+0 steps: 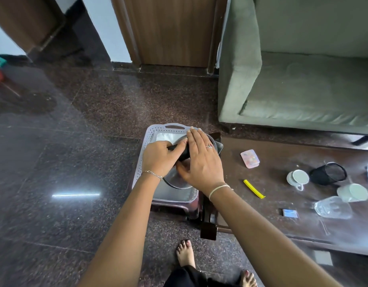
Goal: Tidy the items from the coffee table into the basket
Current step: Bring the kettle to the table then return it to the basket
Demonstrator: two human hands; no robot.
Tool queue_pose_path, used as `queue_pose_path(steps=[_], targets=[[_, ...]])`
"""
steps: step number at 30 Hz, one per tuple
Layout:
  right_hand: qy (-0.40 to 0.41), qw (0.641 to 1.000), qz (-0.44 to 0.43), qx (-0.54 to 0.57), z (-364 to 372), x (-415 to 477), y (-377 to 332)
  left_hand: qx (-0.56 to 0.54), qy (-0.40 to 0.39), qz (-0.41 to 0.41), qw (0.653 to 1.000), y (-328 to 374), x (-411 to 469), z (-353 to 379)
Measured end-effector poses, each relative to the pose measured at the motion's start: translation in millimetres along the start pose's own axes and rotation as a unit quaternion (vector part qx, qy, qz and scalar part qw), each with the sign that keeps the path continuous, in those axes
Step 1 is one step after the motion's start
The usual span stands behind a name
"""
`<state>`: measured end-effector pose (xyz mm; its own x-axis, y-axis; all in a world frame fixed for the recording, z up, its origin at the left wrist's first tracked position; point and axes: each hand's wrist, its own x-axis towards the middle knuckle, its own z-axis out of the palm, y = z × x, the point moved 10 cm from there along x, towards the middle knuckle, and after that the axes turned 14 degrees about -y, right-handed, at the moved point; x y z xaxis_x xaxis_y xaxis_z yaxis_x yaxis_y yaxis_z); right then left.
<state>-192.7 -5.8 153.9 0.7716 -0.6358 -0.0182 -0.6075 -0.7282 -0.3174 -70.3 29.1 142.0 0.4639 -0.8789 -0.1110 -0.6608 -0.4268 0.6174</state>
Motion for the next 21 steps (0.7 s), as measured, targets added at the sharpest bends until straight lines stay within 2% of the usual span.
queue_pose_path(steps=[4, 11, 16, 21], targets=[[0.031, 1.0, 0.006, 0.002, -31, -32, 25, 0.018, 0.002, -0.008, 1.0, 48, -17, 9], [0.074, 0.997, 0.014, 0.008, -87, -113, 86, -0.014, 0.018, 0.002, 1.0, 136, -58, 53], [0.075, 0.997, 0.025, -0.004, -112, -176, 143, -0.016, 0.015, 0.021, 1.0, 197, -81, 106], [0.059, 0.997, 0.053, -0.013, -117, -229, 202, -0.031, -0.023, 0.029, 0.999, 242, -97, 167]])
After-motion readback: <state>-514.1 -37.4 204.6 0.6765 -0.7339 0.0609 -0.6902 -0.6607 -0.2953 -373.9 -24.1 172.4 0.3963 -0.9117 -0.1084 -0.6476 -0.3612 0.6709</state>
